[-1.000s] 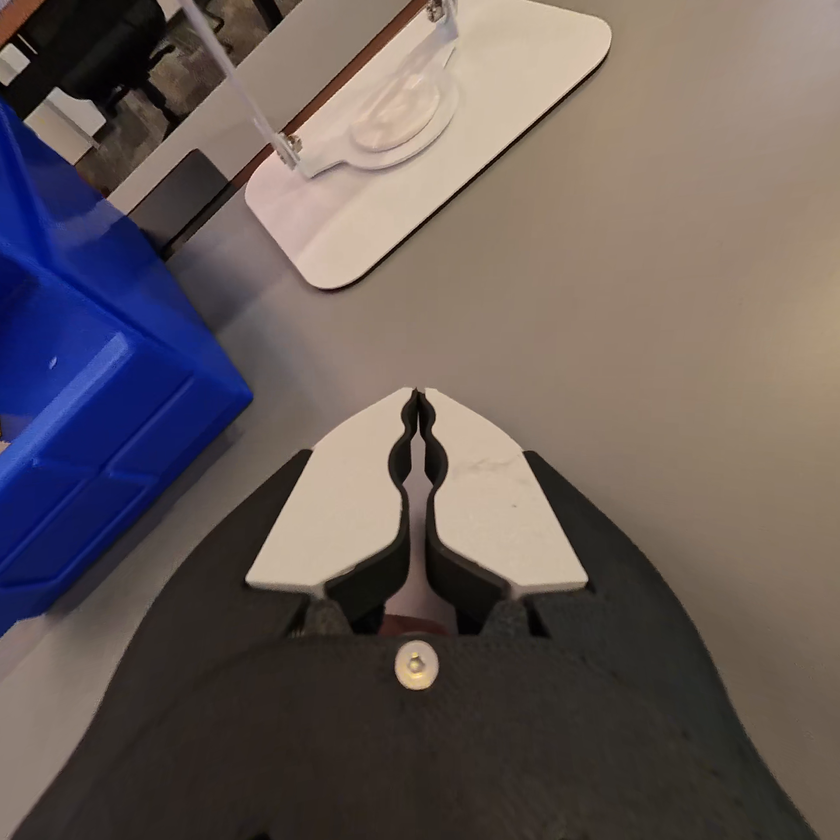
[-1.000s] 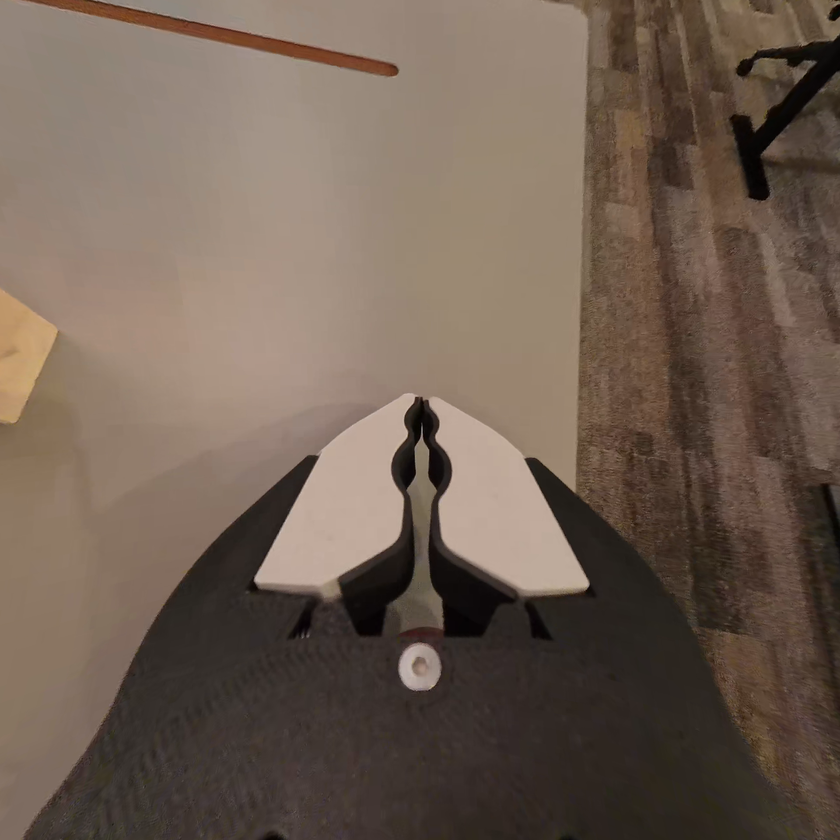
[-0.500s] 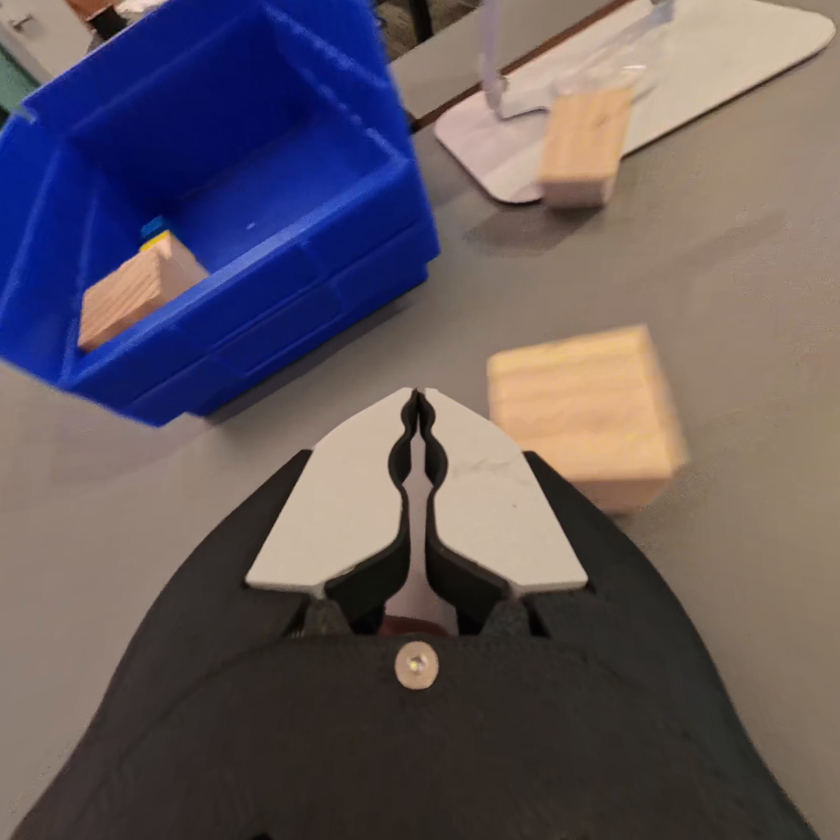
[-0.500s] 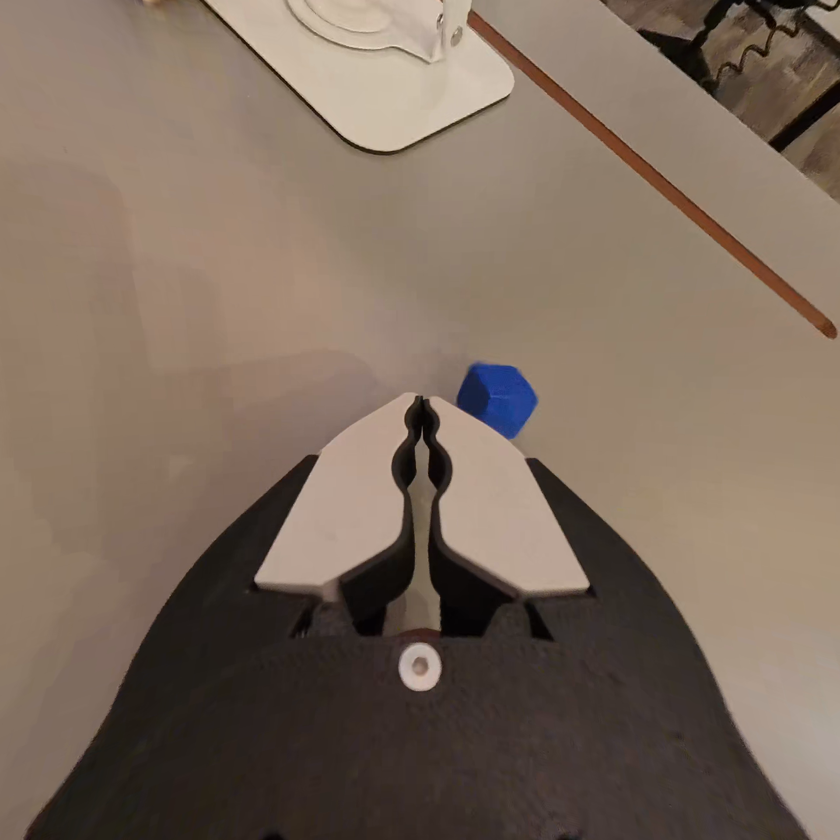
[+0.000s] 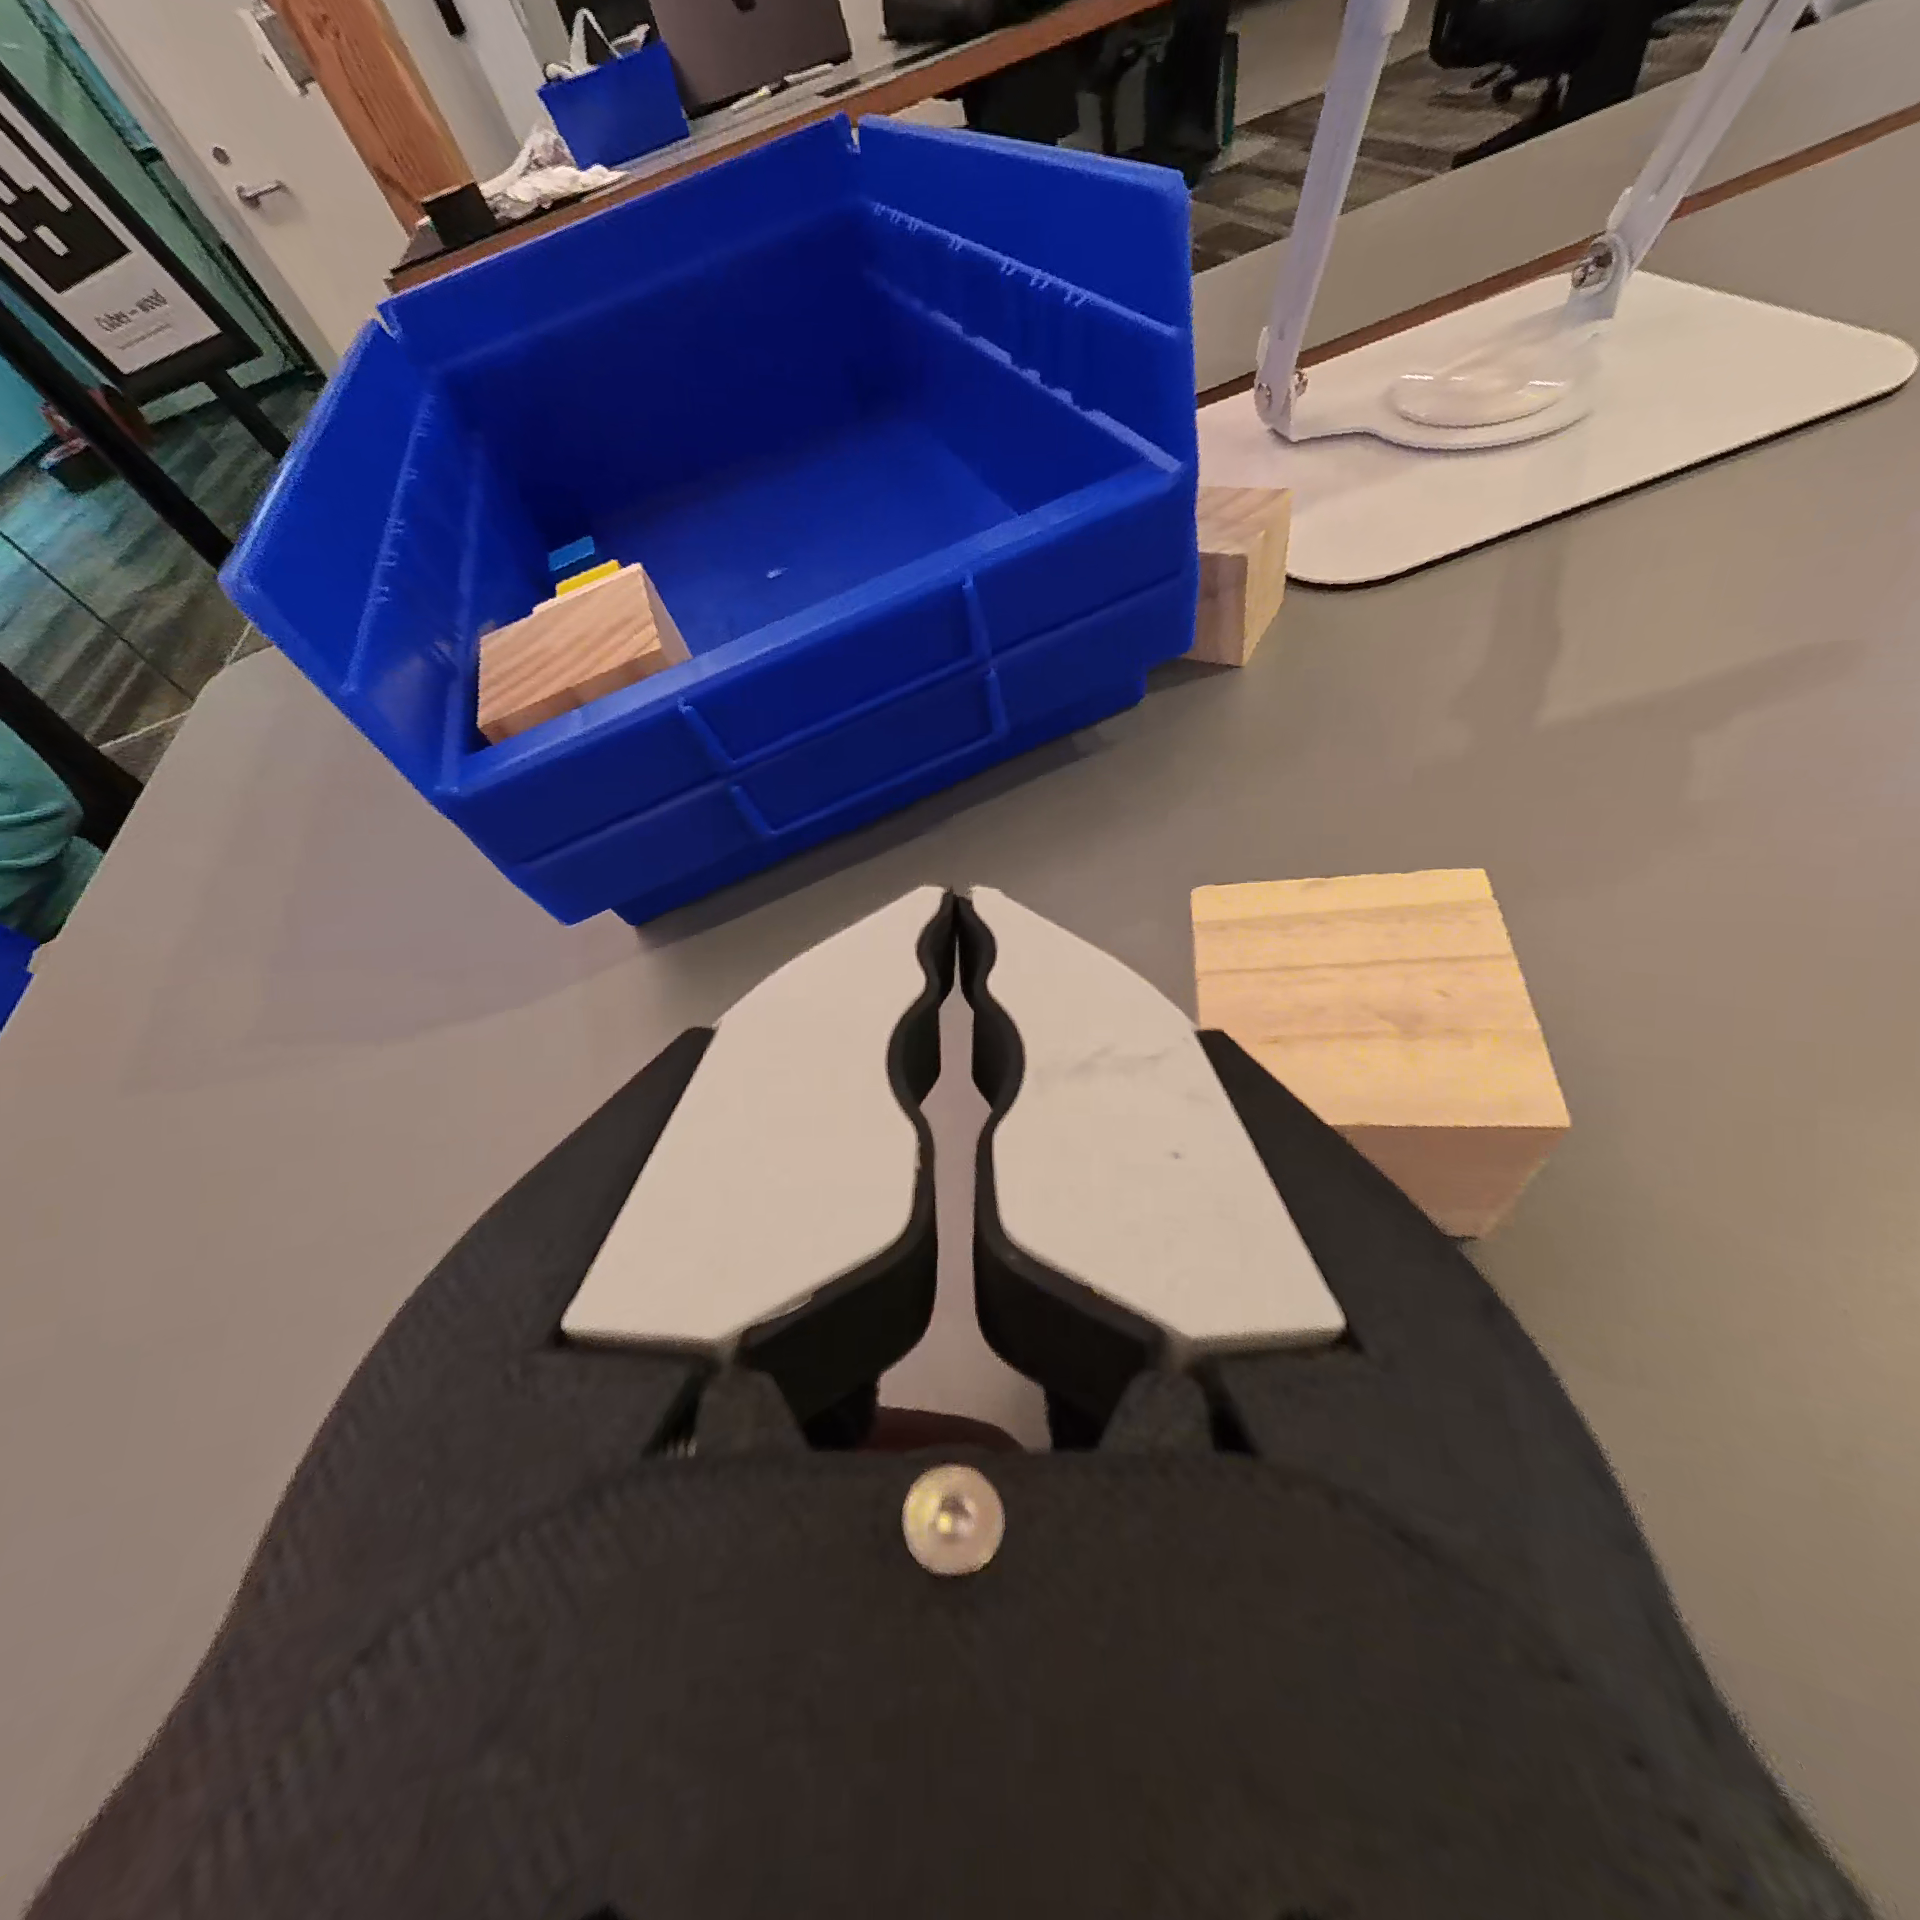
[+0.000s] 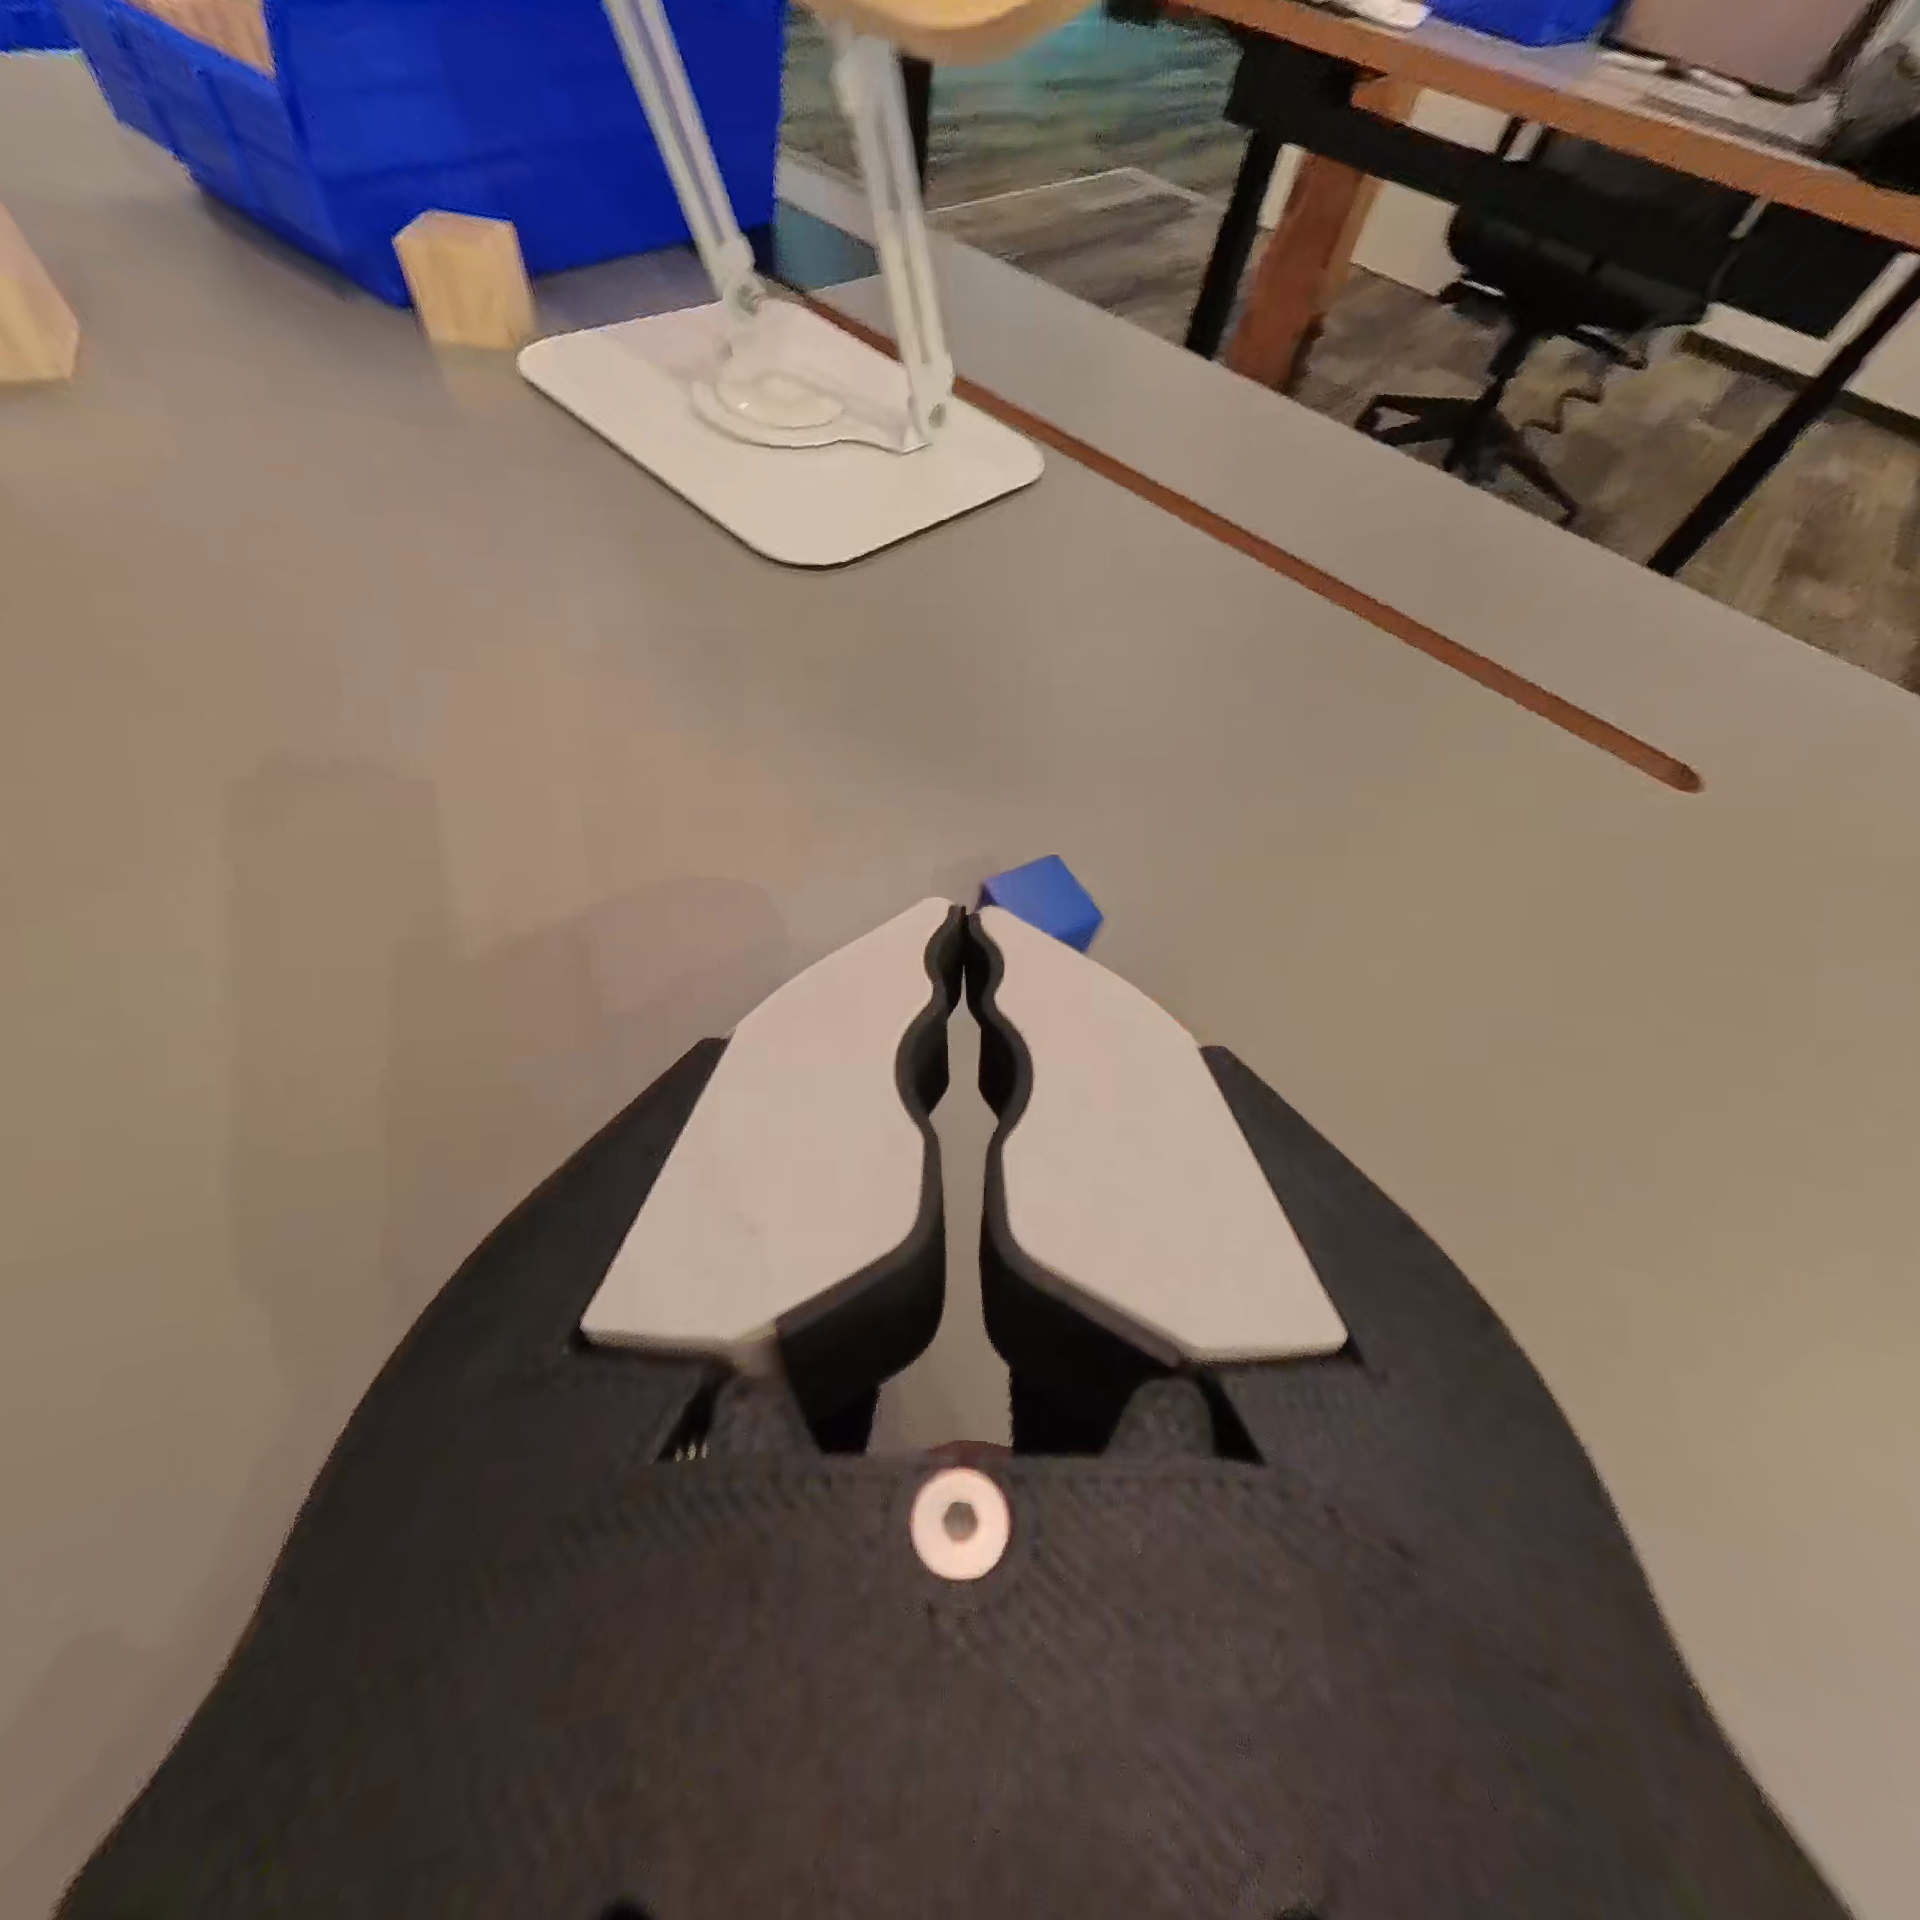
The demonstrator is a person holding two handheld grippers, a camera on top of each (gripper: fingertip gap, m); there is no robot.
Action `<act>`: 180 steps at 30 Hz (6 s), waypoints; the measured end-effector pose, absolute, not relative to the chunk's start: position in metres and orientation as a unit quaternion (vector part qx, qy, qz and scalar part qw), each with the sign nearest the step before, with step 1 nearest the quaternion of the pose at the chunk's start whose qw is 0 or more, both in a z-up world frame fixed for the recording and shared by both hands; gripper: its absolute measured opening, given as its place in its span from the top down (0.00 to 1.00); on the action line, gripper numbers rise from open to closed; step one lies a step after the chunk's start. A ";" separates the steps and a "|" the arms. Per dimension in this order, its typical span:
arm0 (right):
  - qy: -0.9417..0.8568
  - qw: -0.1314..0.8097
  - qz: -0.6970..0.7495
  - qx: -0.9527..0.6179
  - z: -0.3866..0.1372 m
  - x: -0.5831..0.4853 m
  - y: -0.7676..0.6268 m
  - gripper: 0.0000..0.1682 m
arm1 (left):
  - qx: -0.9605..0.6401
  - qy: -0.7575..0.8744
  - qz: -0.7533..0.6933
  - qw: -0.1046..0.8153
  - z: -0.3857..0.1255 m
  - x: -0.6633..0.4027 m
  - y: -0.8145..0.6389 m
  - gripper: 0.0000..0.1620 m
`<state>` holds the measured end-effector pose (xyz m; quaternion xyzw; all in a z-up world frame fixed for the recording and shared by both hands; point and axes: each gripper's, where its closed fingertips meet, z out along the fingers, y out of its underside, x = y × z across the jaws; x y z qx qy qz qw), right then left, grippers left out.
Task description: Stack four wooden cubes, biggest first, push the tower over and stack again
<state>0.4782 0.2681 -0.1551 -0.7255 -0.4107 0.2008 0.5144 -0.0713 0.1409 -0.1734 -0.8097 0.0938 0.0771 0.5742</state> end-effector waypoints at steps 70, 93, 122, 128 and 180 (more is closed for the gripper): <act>-0.402 0.441 0.164 -0.786 -0.206 0.537 0.289 1.00 | -0.825 0.383 0.216 0.355 -0.198 0.068 0.293 0.50; -0.406 0.445 0.173 -0.779 -0.201 0.537 0.285 1.00 | -0.896 0.332 0.189 0.226 -0.222 0.041 0.294 0.63; -0.408 0.441 0.175 -0.780 -0.202 0.535 0.285 1.00 | -0.868 0.379 -0.044 0.318 -0.219 0.113 0.220 0.65; -0.408 0.438 0.179 -0.781 -0.204 0.534 0.284 1.00 | -0.779 0.488 -0.104 0.380 -0.164 0.258 0.220 0.65; -0.602 0.348 0.295 -0.656 -0.141 0.411 0.281 0.78 | -0.791 0.487 -0.179 0.323 -0.238 0.333 0.240 0.65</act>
